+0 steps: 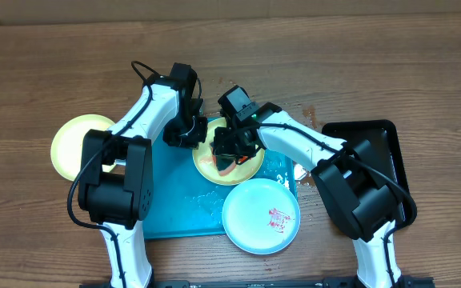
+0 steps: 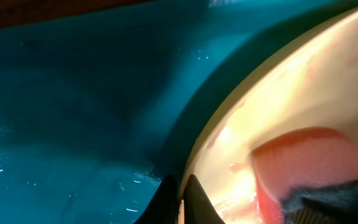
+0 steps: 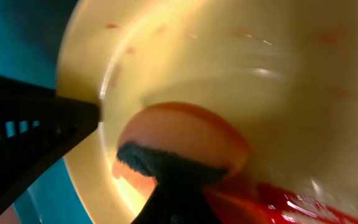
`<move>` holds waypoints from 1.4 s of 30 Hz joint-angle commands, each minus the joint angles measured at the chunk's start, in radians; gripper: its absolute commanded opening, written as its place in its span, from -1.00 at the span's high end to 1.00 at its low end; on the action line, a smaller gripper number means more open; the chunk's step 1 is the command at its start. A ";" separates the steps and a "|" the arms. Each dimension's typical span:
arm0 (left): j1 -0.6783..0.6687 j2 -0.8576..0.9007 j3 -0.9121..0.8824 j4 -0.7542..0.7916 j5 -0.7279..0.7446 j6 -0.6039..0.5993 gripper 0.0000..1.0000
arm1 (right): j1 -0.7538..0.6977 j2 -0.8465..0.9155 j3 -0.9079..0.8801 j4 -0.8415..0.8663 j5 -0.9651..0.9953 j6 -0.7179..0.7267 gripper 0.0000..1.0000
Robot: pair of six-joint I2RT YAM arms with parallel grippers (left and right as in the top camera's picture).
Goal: Clean dirty plates on tray and stack at the side
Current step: 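Scrub the yellow plate with the sponge while the left gripper holds it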
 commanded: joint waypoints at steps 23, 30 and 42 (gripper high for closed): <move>0.004 0.051 -0.017 0.011 -0.026 -0.004 0.91 | -0.096 0.027 0.000 -0.077 0.066 0.061 0.92; 0.004 0.051 -0.017 0.005 -0.026 -0.004 0.91 | 0.014 0.030 0.000 0.018 0.017 0.122 0.92; 0.004 0.051 -0.017 -0.010 -0.026 -0.004 0.91 | -0.090 0.040 0.000 0.024 0.077 0.177 0.92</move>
